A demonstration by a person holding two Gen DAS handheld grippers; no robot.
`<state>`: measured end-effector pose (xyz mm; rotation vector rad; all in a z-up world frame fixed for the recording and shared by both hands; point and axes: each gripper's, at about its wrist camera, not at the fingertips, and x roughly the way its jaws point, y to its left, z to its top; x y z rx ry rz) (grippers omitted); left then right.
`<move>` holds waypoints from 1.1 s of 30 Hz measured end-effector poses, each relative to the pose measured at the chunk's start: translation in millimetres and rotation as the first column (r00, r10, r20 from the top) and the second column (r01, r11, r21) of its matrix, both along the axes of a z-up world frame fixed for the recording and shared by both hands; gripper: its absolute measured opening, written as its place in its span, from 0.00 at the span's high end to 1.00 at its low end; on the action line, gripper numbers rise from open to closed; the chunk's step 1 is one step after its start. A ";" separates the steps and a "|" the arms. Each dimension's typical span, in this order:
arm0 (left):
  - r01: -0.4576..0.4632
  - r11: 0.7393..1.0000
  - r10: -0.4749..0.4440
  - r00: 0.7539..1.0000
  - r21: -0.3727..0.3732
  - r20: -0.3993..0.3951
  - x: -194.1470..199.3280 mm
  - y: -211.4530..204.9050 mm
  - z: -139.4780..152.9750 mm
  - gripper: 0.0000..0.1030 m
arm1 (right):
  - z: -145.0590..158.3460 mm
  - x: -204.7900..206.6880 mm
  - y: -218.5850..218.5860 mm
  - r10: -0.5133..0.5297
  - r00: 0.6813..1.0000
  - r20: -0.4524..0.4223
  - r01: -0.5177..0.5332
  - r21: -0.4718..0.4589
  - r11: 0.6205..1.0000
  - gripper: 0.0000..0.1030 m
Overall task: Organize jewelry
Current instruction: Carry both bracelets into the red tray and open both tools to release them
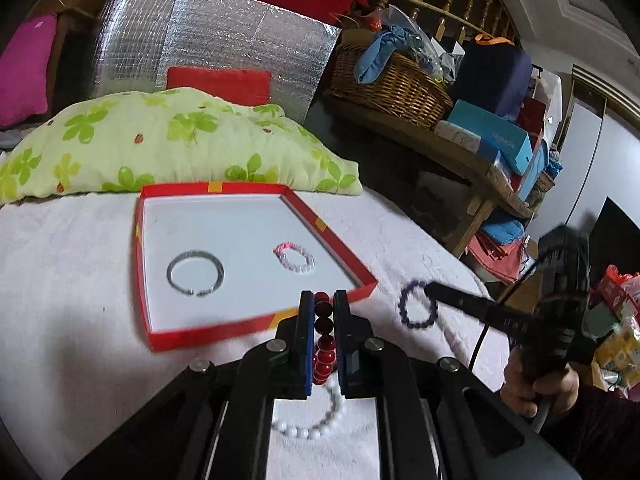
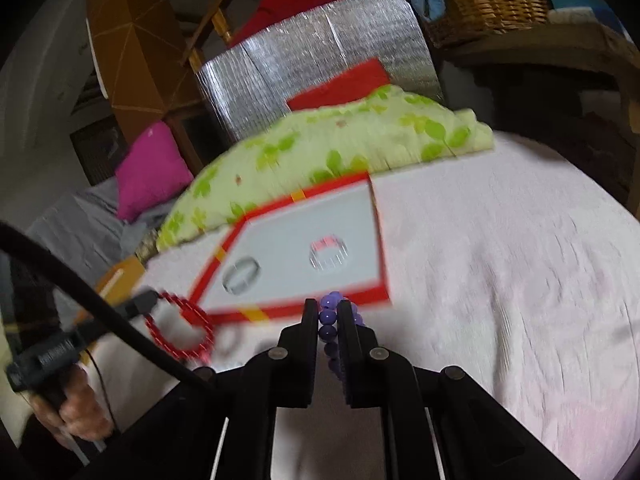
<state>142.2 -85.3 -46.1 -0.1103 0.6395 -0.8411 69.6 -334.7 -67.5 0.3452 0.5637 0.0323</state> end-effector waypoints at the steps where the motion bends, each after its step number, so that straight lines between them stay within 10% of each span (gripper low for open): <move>1: 0.003 1.000 -0.003 1.000 0.000 0.008 6.5 -1.7 3.8 0.91 | 9.6 8.7 0.2 0.012 1.000 0.016 -0.012 0.010 1.000 0.90; 10: -0.001 1.000 0.001 1.000 -0.016 -0.008 66.4 -21.6 13.7 0.91 | 50.6 139.6 21.1 0.084 0.994 -0.068 -0.078 0.090 0.993 0.90; 17: 0.033 0.999 -0.030 0.997 0.041 -0.069 82.8 -35.8 -16.1 0.91 | 12.7 221.8 26.6 0.109 0.982 -0.155 -0.081 0.174 0.981 0.90; 33: -0.013 0.979 0.043 0.989 0.203 -0.144 105.5 -53.7 -47.3 0.87 | -41.6 243.3 -11.5 0.034 0.962 -0.269 0.038 0.260 0.965 0.88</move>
